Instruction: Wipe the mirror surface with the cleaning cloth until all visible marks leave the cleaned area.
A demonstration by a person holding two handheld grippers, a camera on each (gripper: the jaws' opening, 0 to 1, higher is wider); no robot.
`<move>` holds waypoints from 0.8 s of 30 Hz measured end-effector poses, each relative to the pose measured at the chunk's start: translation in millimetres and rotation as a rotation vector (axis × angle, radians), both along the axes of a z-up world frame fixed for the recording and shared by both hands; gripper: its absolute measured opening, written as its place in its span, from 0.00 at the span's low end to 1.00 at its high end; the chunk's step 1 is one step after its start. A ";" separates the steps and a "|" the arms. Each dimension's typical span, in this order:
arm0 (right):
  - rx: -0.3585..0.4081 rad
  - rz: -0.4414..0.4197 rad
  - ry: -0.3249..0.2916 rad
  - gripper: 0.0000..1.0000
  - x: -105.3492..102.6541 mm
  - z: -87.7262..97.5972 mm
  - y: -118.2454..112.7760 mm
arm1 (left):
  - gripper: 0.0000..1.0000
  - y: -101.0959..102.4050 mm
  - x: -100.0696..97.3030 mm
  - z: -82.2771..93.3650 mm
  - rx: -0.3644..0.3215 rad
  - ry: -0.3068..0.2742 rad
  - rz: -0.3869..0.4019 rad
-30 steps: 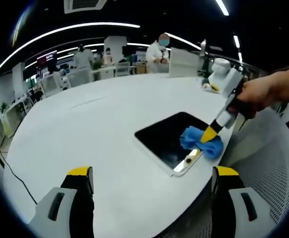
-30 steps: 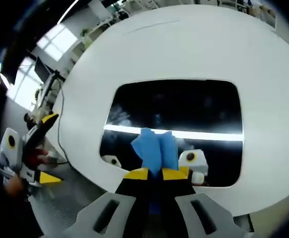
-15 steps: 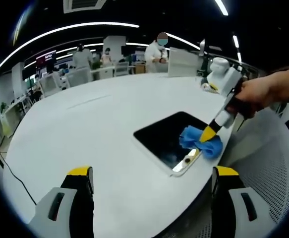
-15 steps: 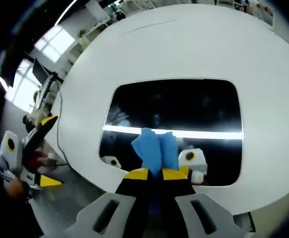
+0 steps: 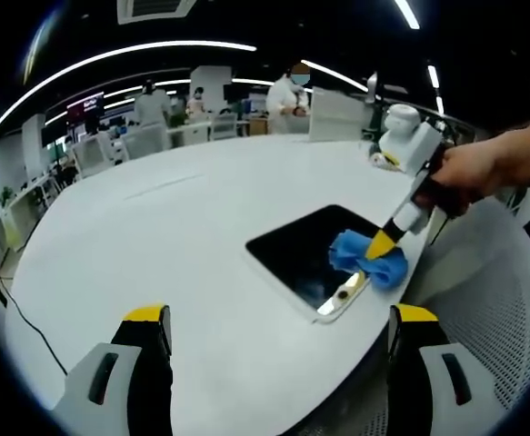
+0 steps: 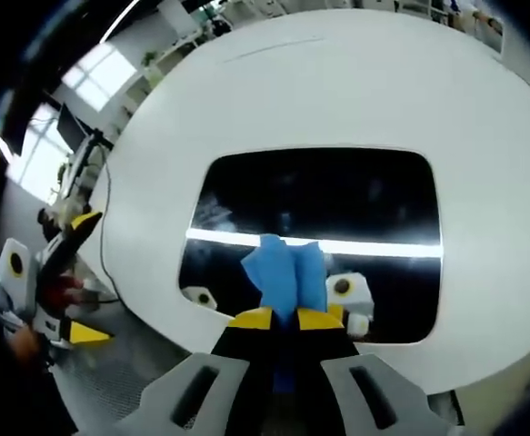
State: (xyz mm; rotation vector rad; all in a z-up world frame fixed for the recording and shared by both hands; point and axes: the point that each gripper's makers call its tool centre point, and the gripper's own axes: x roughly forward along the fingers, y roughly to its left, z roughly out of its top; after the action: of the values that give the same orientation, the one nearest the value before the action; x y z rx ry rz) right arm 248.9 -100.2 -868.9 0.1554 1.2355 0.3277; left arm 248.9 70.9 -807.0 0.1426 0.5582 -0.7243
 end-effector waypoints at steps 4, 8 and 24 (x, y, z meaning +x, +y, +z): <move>-0.008 -0.001 -0.009 0.02 4.0 0.0 -1.1 | 1.00 0.2 -0.1 -0.1 0.000 0.001 0.001; -0.006 -0.005 -0.008 0.02 7.0 -0.6 -0.7 | 1.00 0.6 0.1 0.1 -0.004 0.001 0.003; -0.016 -0.005 -0.016 0.01 24.9 -1.3 -0.9 | 1.00 0.6 0.9 -0.4 -0.012 0.006 0.008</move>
State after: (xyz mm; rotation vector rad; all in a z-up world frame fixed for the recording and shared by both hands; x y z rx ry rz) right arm 273.8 -101.1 -870.2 0.1421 1.2212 0.3147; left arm 249.8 71.5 -807.4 0.1270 0.5596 -0.7200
